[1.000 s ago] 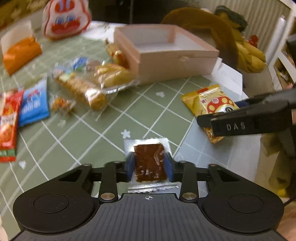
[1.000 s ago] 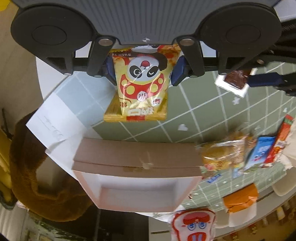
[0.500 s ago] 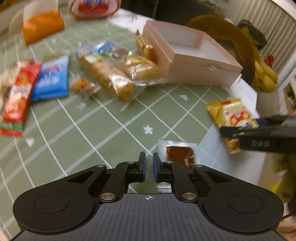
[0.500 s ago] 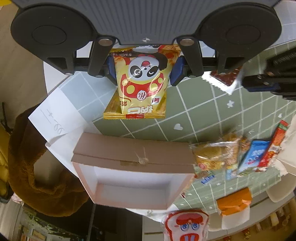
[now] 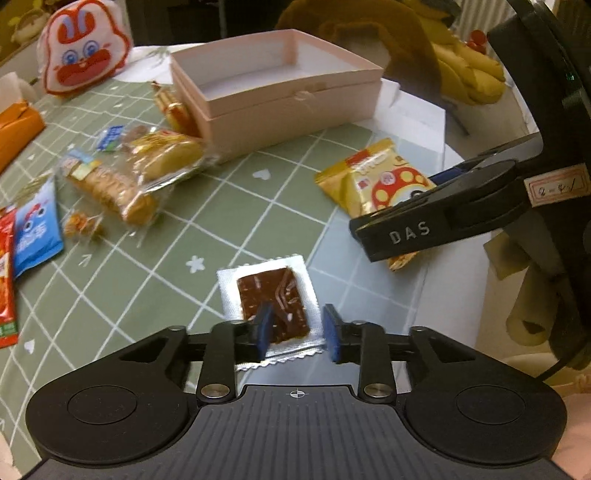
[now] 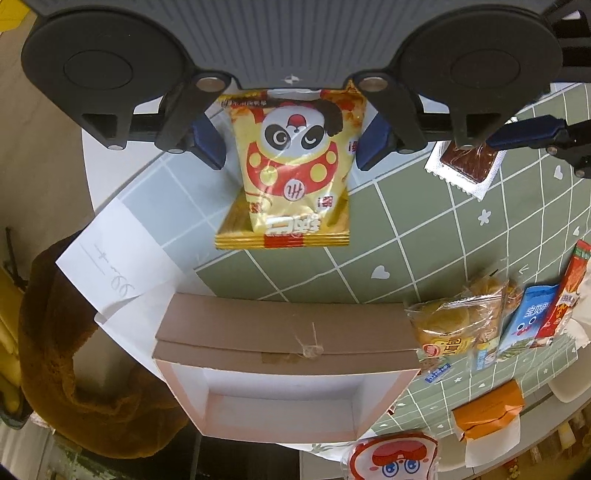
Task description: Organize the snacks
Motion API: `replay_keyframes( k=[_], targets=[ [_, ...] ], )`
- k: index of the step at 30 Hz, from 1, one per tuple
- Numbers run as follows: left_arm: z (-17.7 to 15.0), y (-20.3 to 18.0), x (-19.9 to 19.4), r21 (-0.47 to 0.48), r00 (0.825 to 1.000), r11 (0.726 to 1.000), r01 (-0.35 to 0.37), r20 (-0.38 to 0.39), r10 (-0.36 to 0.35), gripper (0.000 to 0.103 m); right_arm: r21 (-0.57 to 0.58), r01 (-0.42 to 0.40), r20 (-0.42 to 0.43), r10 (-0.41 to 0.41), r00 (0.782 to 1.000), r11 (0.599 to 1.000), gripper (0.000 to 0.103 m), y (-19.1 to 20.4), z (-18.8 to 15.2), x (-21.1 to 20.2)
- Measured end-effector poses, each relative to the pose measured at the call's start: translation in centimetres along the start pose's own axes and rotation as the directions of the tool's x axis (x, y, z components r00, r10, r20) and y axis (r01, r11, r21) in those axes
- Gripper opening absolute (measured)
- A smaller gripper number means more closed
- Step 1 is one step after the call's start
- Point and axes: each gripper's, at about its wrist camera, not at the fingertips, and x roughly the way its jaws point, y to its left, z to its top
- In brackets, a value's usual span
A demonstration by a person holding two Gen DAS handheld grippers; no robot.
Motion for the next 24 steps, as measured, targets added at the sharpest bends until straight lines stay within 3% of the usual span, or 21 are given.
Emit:
replay_keyframes(
  k=[4,7,10,15,18,20,24],
  targets=[
    [0.3,-0.3,0.3,0.009,0.999,0.999,0.038,-0.003,-0.038,0.059,0.004,0.0,0.001,0.0,1.0,1.0,0.081,-0.3,-0.1,-0.1],
    [0.2,0.1,0.2,-0.017,0.999,0.999,0.036,0.012,-0.035,0.055,0.004,0.002,0.002,-0.002,1.0,1.0,0.083,-0.3,-0.2,-0.1],
    [-0.2,0.6,0.2,0.005,0.994,0.994,-0.11,0.024,0.11,0.053,0.01,0.004,0.001,-0.004,1.0,1.0,0.085,-0.4,-0.2,0.0],
    [0.1,2.3,0.5,-0.062,0.997,0.995,-0.082,0.008,0.083,0.056,0.014,0.007,0.005,-0.007,1.0,1.0,0.091,-0.3,-0.3,0.3],
    [0.6,2.3,0.9,-0.065,0.999,0.997,-0.037,0.011,0.038,0.074,0.01,0.006,0.008,-0.006,1.0,1.0,0.094,-0.1,-0.3,0.4],
    [0.8,2.2,1.3,-0.058,1.0,0.998,0.015,0.002,-0.015,0.096,0.01,0.005,0.009,-0.005,1.0,1.0,0.096,-0.1,-0.3,0.4],
    [1.1,1.0,2.2,0.012,1.0,1.0,0.008,-0.025,-0.007,0.102,0.007,0.004,0.012,-0.004,1.0,1.0,0.097,0.0,-0.4,0.5]
  ],
)
